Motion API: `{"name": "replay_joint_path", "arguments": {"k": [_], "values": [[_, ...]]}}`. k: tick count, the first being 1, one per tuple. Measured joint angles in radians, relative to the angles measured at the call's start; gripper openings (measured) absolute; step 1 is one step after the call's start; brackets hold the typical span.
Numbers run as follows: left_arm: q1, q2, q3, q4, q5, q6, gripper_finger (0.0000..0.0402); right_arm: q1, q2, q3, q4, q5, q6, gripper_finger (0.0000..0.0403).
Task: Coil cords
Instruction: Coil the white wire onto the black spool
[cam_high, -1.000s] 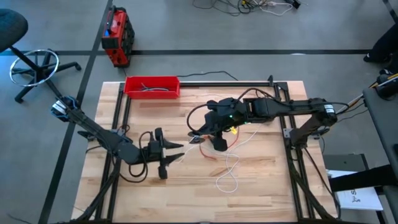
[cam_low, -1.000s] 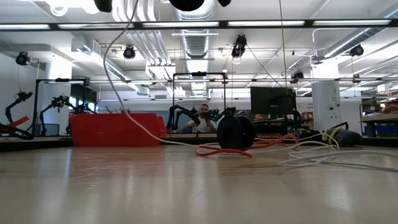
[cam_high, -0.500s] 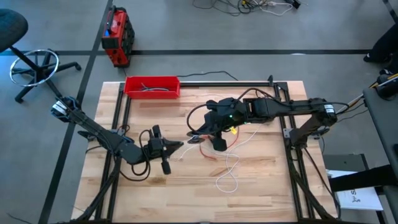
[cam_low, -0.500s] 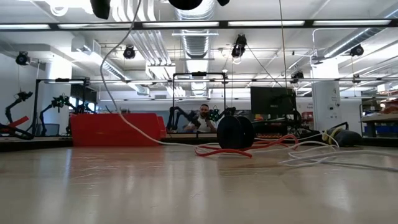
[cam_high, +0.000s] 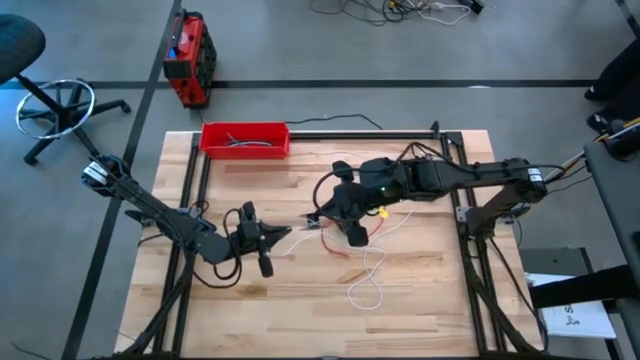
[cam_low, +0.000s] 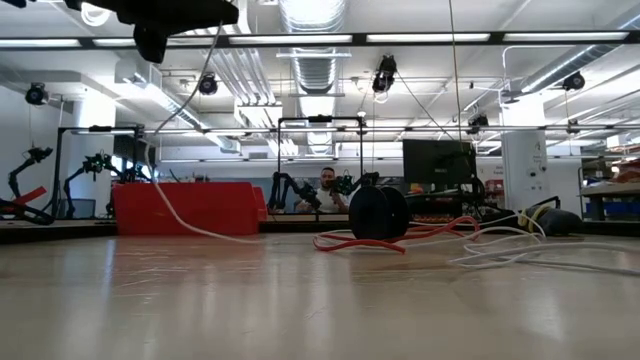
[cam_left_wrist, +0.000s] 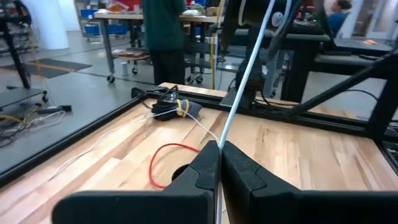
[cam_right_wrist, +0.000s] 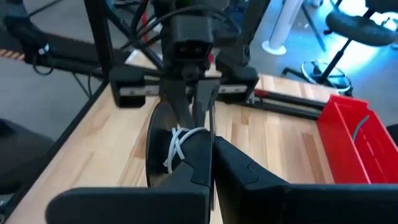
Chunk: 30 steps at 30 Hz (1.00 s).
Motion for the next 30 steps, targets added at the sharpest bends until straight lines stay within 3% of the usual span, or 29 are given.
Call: {"name": "replay_joint_path", "arguments": {"k": [8, 19, 30], "values": [[0.0, 0.001, 0.028, -0.022, -0.002, 0.077, 0.0022, 0.005, -0.008, -0.097, 0.199, -0.023, 0.025, 0.0], [-0.007, -0.004, 0.037, -0.025, -0.002, 0.128, 0.0103, 0.006, -0.007, -0.302, 0.67, -0.019, 0.066, 0.0], [-0.081, -0.106, 0.088, -0.064, 0.034, 0.221, 0.0208, 0.01, -0.006, -0.362, 0.869, -0.043, 0.042, 0.0]]}}
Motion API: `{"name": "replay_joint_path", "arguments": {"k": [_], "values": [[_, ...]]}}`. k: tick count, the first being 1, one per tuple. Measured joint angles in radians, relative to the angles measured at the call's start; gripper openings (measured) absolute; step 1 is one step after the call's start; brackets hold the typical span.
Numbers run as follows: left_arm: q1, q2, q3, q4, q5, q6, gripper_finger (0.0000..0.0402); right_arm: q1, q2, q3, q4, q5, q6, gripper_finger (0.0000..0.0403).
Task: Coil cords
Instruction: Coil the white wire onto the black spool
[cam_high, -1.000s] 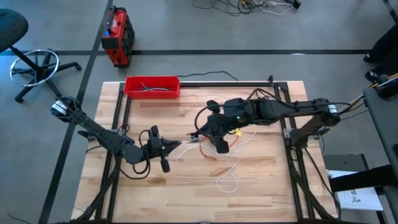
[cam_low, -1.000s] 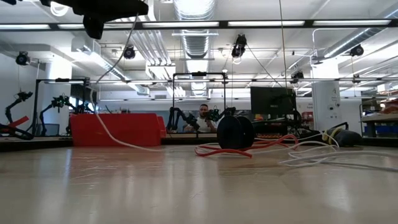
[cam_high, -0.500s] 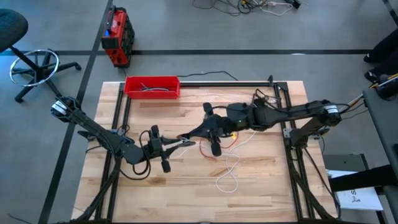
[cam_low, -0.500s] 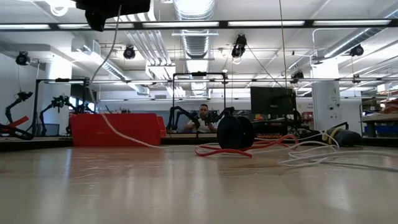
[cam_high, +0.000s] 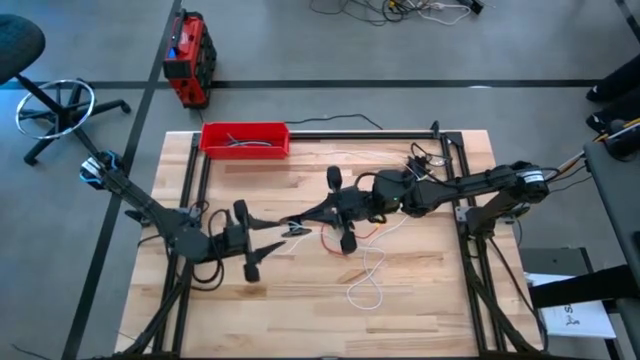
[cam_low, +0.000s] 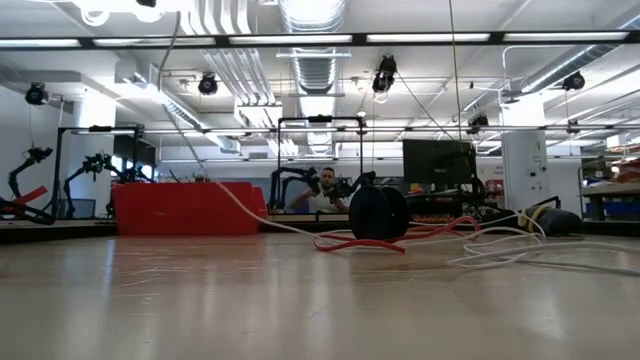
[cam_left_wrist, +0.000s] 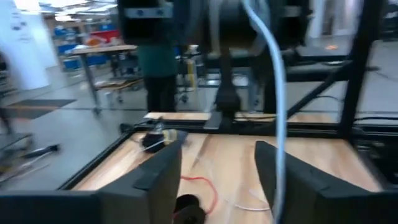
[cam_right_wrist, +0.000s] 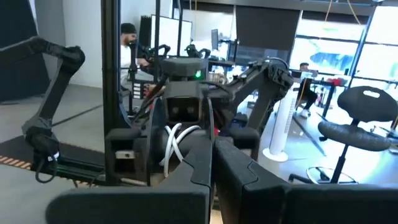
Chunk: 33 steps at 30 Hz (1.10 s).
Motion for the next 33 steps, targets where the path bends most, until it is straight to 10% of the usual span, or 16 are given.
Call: {"name": "replay_joint_path", "arguments": {"k": [14, 33], "values": [[-0.005, -0.134, 0.089, -0.084, 0.035, 0.167, 0.0297, 0.005, 0.0, -0.004, 0.018, -0.045, -0.008, 0.0], [0.054, -0.085, 0.045, 0.154, 0.094, 0.171, 0.0214, 0.004, 0.026, 0.009, 0.051, -0.025, -0.008, 0.0]]}}
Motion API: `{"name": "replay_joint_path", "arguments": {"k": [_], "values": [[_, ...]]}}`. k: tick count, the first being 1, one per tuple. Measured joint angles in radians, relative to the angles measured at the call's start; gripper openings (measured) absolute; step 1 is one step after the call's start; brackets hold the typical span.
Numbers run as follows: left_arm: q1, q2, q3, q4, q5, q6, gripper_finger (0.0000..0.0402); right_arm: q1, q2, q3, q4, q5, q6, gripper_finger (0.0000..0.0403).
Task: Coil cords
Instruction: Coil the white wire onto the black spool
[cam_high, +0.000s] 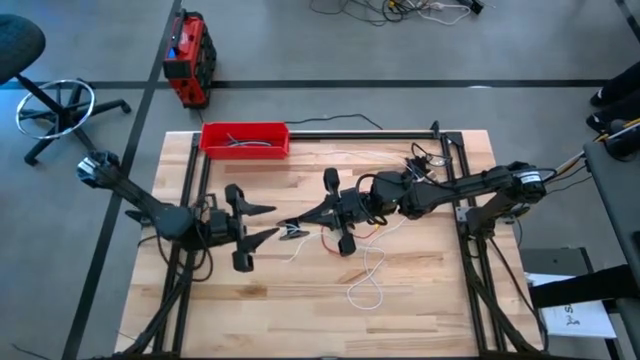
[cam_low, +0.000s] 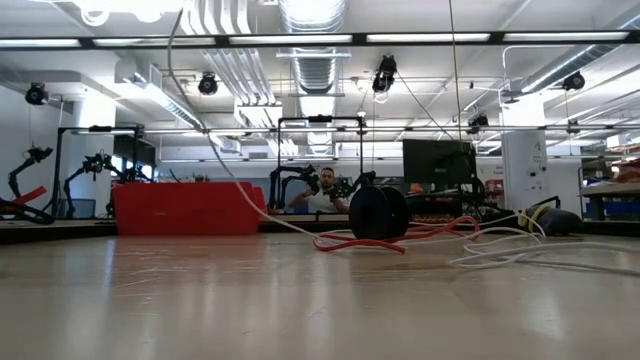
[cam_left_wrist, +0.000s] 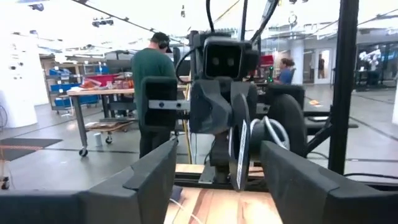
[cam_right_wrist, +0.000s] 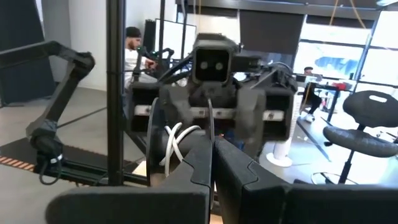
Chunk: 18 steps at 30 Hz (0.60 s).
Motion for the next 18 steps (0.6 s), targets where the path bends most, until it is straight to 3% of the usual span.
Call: {"name": "replay_joint_path", "arguments": {"k": [4, 15, 18], "values": [[0.03, 0.032, -0.001, 0.002, 0.069, -0.028, 0.017, 0.0, 0.0, 0.0, 0.001, 0.009, 0.002, 0.0], [0.035, 0.004, -0.001, -0.005, 0.076, -0.028, 0.0016, -0.001, 0.0, 0.0, -0.011, 0.013, 0.016, 0.0], [0.035, 0.011, -0.001, -0.005, 0.077, -0.033, 0.0008, 0.0, 0.0, 0.0, -0.012, 0.013, 0.022, 0.0]]}}
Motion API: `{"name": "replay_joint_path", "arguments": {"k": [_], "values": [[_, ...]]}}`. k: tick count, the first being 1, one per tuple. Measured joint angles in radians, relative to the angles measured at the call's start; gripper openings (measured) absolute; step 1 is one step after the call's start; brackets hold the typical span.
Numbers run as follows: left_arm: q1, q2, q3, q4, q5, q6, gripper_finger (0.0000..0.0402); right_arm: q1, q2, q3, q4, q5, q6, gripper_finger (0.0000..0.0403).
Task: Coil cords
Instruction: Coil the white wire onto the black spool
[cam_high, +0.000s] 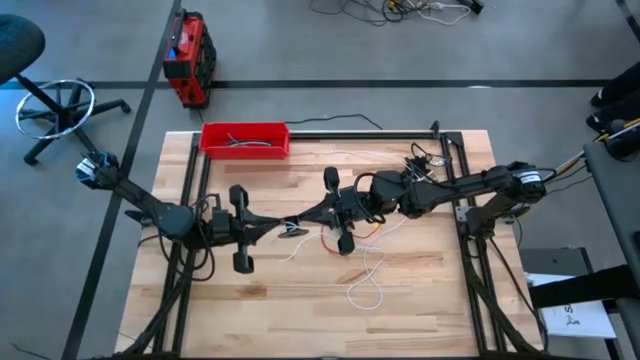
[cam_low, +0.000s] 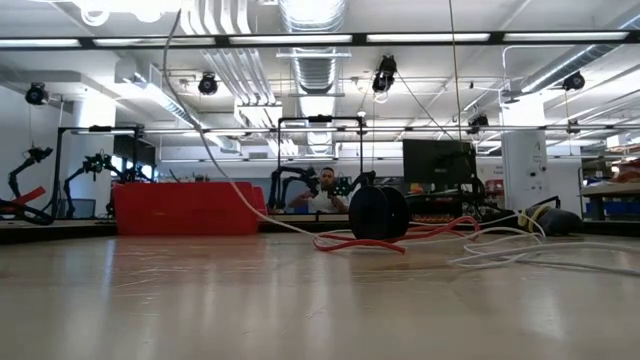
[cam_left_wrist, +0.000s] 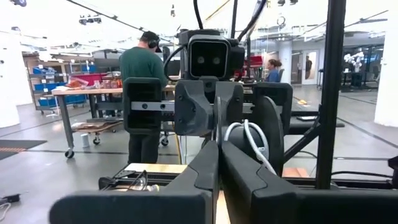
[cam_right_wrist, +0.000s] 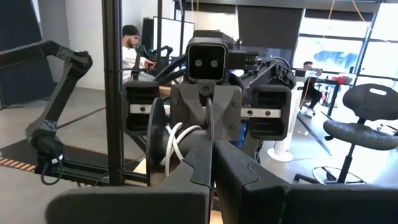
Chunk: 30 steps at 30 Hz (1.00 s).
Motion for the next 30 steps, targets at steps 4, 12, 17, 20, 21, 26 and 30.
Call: {"name": "replay_joint_path", "arguments": {"k": [4, 12, 17, 20, 21, 26, 30], "values": [[0.0, 0.014, 0.0, -0.01, 0.0, -0.001, 0.0009, 0.0, 0.0, 0.0, -0.001, -0.002, 0.0, 0.0], [0.0, 0.023, 0.0, -0.01, 0.021, 0.008, 0.0011, 0.0, 0.0, -0.001, -0.005, -0.005, 0.0, 0.0], [0.0, 0.024, 0.0, -0.01, 0.021, 0.022, 0.0003, 0.0, 0.0, -0.001, -0.006, -0.004, 0.014, 0.0], [-0.001, 0.036, 0.0, 0.006, -0.004, 0.049, 0.0001, 0.0, 0.0, -0.001, -0.009, -0.004, 0.031, 0.0], [-0.003, 0.038, 0.0, 0.011, -0.016, 0.057, 0.0001, 0.0, 0.0, -0.001, -0.009, -0.003, 0.036, 0.0], [-0.003, 0.04, 0.0, 0.012, -0.03, 0.065, 0.0001, 0.0, -0.003, -0.001, -0.029, -0.002, 0.054, 0.0019], [-0.007, 0.035, 0.0, 0.008, -0.094, 0.086, 0.0001, -0.002, -0.012, 0.045, -0.192, 0.021, 0.024, 0.0067]]}}
